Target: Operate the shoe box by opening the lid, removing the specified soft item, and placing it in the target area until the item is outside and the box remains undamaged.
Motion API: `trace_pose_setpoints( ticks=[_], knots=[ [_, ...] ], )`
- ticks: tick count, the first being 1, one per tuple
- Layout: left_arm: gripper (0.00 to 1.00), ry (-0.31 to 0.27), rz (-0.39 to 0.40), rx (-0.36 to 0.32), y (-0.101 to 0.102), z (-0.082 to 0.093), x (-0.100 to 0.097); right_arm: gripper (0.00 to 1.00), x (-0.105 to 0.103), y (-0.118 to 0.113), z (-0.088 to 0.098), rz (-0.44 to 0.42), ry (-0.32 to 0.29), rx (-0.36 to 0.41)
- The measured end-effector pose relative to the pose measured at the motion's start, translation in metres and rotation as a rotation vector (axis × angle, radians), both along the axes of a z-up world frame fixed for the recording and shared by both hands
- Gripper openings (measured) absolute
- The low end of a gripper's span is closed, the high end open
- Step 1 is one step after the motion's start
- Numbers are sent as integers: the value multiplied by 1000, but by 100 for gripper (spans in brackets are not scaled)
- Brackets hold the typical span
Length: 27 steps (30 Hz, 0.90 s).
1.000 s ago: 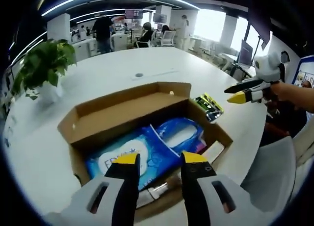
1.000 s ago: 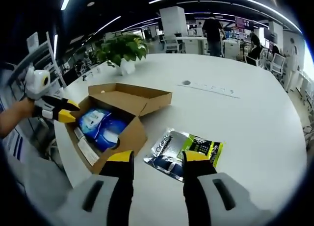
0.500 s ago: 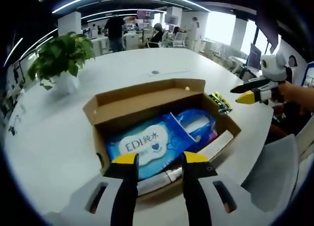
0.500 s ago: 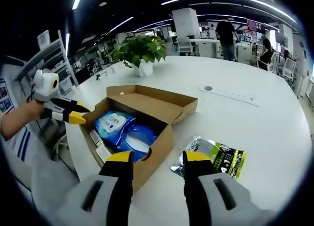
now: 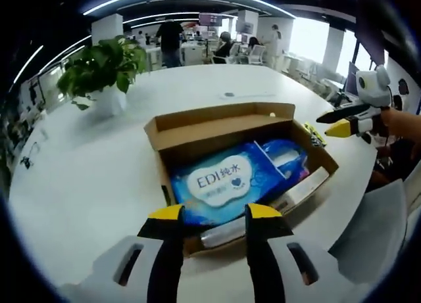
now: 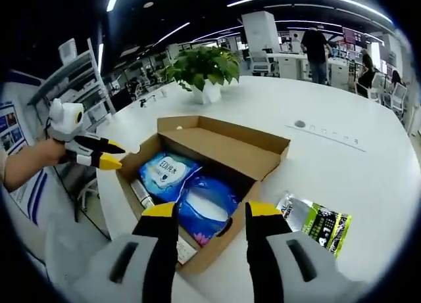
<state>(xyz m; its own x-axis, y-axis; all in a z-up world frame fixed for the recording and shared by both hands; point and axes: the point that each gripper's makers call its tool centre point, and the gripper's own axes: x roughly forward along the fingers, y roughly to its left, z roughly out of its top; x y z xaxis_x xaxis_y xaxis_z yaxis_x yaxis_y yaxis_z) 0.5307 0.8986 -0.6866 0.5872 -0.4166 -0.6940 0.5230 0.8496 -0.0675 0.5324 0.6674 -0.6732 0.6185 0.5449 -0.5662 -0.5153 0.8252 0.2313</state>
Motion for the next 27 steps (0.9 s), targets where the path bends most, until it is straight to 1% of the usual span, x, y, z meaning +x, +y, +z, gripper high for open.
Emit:
trace_pose_setpoints(
  ticks=[6,10,12,13,14,17,20,22,25,27],
  knots=[
    [34,-4,23,20,8,-1,2,38,6,14,-2,16,-1,9],
    [33,-5,44,28,15,-3,6,38,12,25,-4,19,4,25],
    [32,-3,49,45,18,-6,6,38,13,32,-6,32,9,26],
    [31,0,49,65,21,-9,6,37,13,33,-6,35,10,26],
    [30,3,51,69,23,-11,5,37,14,37,-8,44,13,24],
    [27,21,62,72,27,-16,4,37,17,44,-11,56,18,26],
    [24,28,74,80,32,-22,4,35,20,51,-13,68,20,32],
    [22,39,88,73,35,-25,3,34,22,56,-16,78,20,34],
    [14,49,98,60,37,-28,3,33,23,64,-23,94,34,38],
    [13,53,102,55,38,-29,3,33,24,68,-27,105,40,40]
  ],
)
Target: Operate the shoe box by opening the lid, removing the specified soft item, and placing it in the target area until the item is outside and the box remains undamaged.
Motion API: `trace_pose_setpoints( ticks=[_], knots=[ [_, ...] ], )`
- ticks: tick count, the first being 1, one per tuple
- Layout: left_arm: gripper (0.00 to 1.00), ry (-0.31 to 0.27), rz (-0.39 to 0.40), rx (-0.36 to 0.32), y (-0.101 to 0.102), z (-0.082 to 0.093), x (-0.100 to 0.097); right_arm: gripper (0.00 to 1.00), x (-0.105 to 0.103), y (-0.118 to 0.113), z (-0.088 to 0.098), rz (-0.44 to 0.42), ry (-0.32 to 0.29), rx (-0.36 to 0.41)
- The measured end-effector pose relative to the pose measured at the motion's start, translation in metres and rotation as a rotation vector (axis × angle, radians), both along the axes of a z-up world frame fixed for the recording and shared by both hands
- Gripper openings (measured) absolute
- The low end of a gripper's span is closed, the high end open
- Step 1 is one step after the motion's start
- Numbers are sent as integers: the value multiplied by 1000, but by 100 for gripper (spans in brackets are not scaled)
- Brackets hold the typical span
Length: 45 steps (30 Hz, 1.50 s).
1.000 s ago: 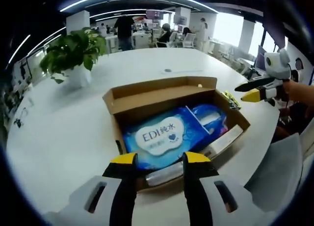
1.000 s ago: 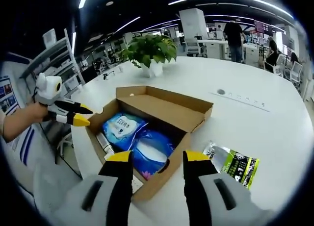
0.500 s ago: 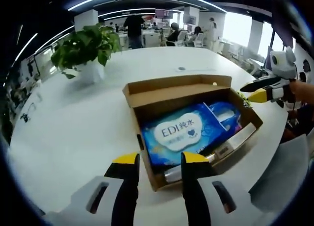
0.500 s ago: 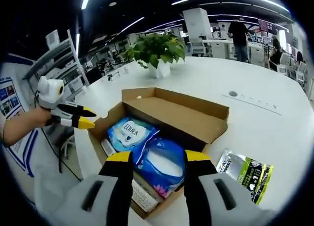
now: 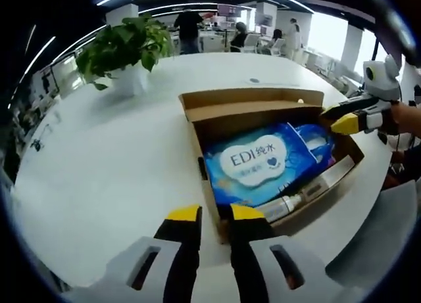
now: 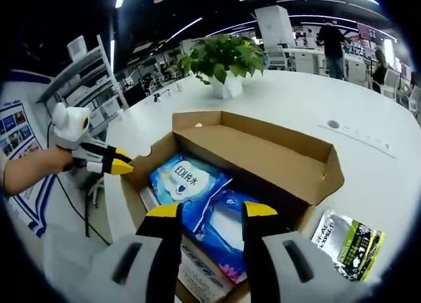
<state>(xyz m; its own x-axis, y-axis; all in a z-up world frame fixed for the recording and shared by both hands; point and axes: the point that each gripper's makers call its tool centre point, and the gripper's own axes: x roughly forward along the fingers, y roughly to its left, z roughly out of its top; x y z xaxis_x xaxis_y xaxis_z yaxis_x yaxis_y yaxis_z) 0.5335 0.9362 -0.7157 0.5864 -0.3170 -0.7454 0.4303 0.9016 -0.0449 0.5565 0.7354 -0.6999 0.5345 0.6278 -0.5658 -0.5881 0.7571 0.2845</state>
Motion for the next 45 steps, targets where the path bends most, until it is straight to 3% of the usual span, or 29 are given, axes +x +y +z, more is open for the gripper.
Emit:
trace_pose_setpoints(
  ticks=[14,21,32,43,45],
  knots=[
    [6,28,43,-57,-1,-9,0,25,12,26,-23,48,28,23],
    [6,34,54,-69,-2,-10,1,23,14,36,-41,56,81,27],
    [5,30,70,-77,-2,-9,2,10,15,38,-42,58,114,33],
    [5,31,75,-83,-3,-9,2,12,13,49,-50,34,182,43],
    [5,32,76,-83,-3,-10,2,8,14,50,-52,22,188,34]
  ],
)
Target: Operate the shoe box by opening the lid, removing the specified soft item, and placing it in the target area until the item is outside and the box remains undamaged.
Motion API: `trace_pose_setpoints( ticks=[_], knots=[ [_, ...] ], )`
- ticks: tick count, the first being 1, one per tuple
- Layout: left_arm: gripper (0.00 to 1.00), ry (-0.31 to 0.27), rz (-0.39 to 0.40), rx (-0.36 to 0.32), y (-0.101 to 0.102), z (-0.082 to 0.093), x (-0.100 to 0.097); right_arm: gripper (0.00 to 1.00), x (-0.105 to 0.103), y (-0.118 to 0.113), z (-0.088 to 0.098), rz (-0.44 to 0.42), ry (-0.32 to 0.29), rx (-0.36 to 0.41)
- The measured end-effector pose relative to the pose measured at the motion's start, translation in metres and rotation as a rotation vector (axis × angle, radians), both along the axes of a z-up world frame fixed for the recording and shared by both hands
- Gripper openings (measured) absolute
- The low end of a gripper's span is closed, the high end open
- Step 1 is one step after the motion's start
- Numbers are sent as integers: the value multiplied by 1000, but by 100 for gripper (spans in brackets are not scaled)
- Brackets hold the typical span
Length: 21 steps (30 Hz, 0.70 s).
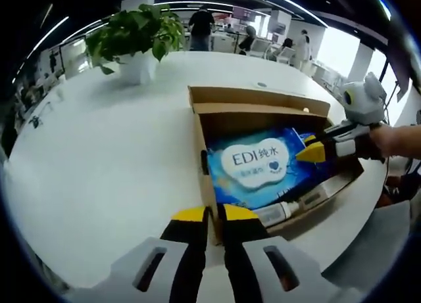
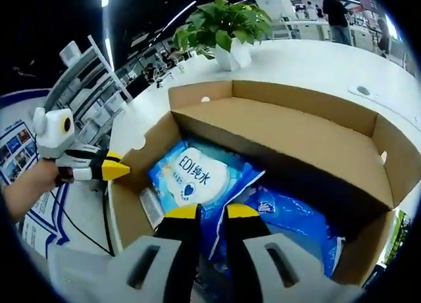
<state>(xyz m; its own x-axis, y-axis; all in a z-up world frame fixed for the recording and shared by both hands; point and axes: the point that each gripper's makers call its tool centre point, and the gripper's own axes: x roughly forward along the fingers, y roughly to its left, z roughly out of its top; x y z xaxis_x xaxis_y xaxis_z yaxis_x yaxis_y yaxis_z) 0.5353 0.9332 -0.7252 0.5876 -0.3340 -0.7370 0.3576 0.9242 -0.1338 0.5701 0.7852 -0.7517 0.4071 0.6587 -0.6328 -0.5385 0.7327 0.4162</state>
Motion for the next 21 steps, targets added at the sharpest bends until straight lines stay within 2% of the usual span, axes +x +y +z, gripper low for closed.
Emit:
trace_pose_setpoints(
  ticks=[1,7,21],
  knots=[
    [5,1,1,0,0,0,0,4,1,-2,-1,-5,-10,-20],
    [5,2,8,-9,0,0,0,0,-1,-6,1,-36,12,-14],
    [5,1,8,-3,1,0,-1,0,-6,-20,12,-77,6,1]
  ],
)
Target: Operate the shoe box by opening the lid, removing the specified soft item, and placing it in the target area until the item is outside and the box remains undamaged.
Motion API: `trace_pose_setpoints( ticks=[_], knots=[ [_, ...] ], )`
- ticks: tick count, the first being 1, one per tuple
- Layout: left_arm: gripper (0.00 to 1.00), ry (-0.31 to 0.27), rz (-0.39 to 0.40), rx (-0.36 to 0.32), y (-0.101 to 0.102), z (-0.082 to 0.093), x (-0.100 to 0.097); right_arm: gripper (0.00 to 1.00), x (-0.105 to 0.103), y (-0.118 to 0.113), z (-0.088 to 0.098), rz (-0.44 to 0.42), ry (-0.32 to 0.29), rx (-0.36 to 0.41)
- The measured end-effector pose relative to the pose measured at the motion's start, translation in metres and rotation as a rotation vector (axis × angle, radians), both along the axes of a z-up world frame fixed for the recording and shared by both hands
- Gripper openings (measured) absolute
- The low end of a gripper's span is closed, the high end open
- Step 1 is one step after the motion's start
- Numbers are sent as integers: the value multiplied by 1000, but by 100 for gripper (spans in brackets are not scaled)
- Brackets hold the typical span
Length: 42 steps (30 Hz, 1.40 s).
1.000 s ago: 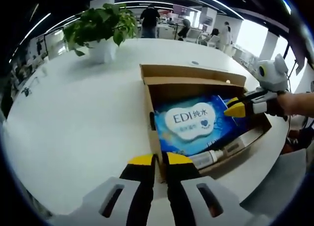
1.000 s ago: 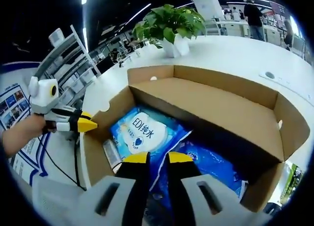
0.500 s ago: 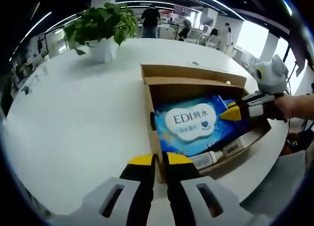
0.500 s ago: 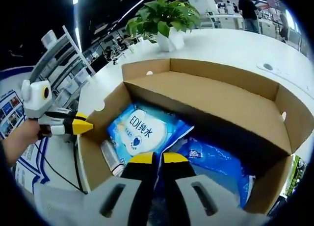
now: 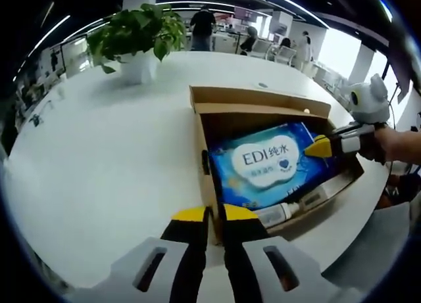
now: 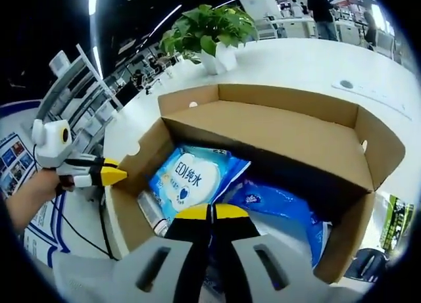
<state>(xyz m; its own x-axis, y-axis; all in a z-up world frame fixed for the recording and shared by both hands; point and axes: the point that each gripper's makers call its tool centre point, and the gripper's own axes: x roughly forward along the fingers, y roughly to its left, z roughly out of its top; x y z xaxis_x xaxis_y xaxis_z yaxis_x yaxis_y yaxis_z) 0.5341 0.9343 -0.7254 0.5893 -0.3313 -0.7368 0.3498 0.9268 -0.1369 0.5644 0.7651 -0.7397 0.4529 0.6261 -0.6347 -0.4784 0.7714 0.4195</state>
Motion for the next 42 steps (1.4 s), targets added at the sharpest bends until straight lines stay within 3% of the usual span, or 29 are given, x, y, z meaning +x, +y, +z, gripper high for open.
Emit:
trace_pose_setpoints(
  ticks=[19,26,32,36,42],
  knots=[
    [5,9,-19,50,-1,2,0,0,-7,-36,15,-62,-15,9],
    [11,-32,-19,44,-7,15,5,0,-10,-49,16,-78,-20,-2],
    [20,-65,-47,71,-15,21,10,0,-13,-57,18,-81,-28,-19],
    [22,-117,-82,107,-21,29,15,0,-14,-62,18,-82,-30,-26],
    [22,-116,-121,95,-36,29,17,0,-15,-66,19,-84,-34,-33]
  ],
)
